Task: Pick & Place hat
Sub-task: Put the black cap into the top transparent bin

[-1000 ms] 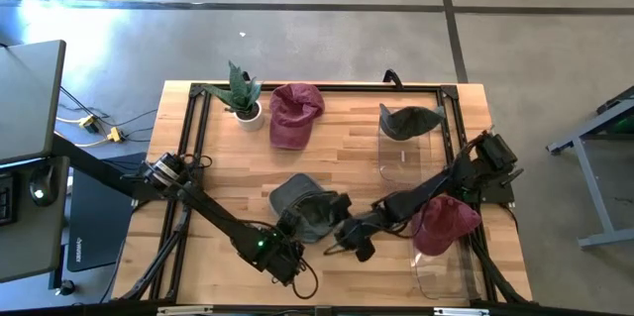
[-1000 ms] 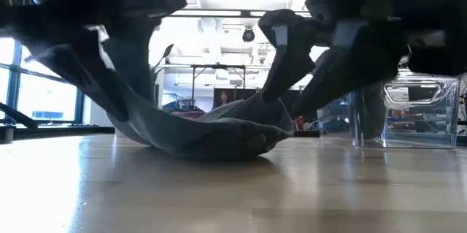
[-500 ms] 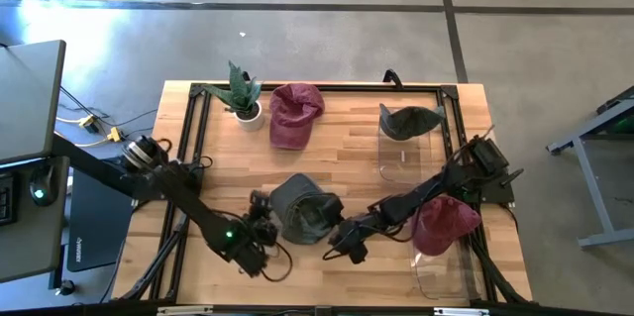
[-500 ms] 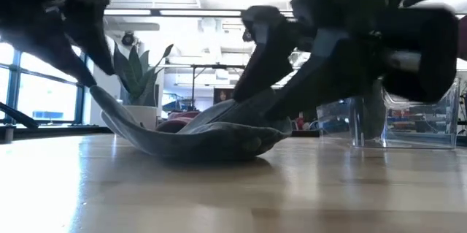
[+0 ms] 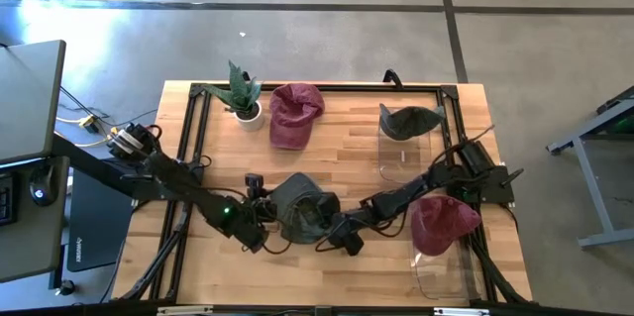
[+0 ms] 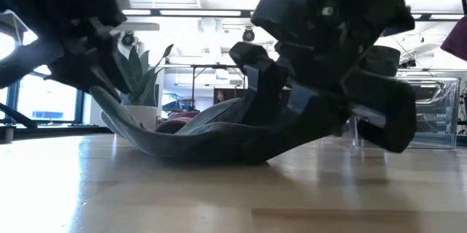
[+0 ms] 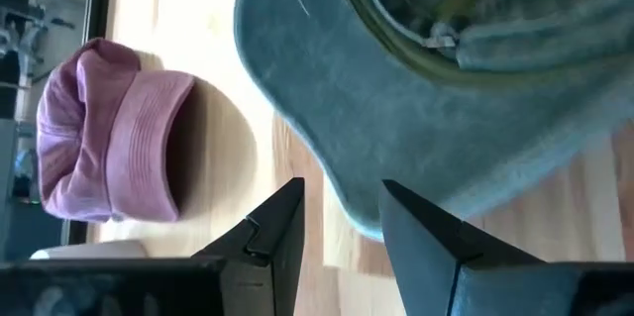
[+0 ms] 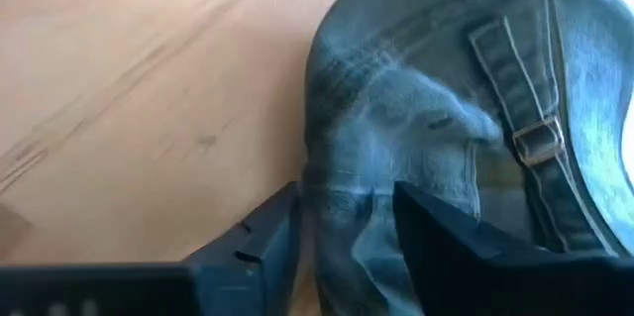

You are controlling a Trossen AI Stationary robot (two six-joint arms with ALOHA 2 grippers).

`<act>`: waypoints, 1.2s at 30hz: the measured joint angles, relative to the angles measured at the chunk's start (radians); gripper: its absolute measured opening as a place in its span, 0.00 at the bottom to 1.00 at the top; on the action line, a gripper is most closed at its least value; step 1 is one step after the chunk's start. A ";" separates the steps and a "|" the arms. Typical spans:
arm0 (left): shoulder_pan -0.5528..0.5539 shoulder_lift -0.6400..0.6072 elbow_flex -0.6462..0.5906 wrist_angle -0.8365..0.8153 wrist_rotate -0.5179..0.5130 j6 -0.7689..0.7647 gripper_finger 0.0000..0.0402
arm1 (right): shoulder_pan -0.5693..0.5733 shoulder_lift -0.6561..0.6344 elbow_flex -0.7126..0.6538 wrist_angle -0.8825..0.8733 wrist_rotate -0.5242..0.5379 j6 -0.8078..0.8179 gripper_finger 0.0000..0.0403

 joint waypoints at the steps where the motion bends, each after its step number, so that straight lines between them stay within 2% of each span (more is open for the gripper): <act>1: 0.011 0.001 0.001 0.004 0.002 0.001 0.32 | -0.004 0.012 0.001 0.014 -0.008 -0.003 0.36; 5: 0.032 0.002 0.002 -0.007 0.009 0.002 0.32 | -0.007 0.019 0.001 0.035 -0.016 -0.006 0.21; 9: 0.028 0.001 0.002 -0.033 0.026 -0.002 0.32 | -0.010 -0.039 -0.004 0.006 -0.034 0.044 0.05; 16: 0.028 0.000 0.002 -0.132 0.065 -0.065 0.32 | -0.039 -0.323 -0.002 -0.160 -0.142 0.197 0.10; 19: 0.028 0.000 0.002 -0.149 0.068 -0.084 0.32 | -0.059 -0.487 0.021 -0.273 -0.190 0.229 0.06; 23: 0.028 0.000 0.002 -0.140 0.073 -0.084 0.32 | -0.096 -0.673 0.098 -0.496 -0.191 0.276 0.04; 25: 0.029 0.000 0.002 -0.136 0.073 -0.084 0.32 | -0.118 -0.753 0.153 -0.605 -0.140 0.302 0.04; 30: 0.029 0.000 0.002 -0.130 0.074 -0.084 0.32 | -0.166 -0.880 0.310 -0.938 0.116 0.402 0.08; 33: 0.029 0.000 0.002 -0.127 0.074 -0.084 0.32 | -0.190 -0.925 0.382 -1.129 0.220 0.450 0.06; 36: 0.029 0.000 0.002 -0.123 0.074 -0.084 0.32 | -0.220 -0.962 0.398 -1.251 0.288 0.484 0.04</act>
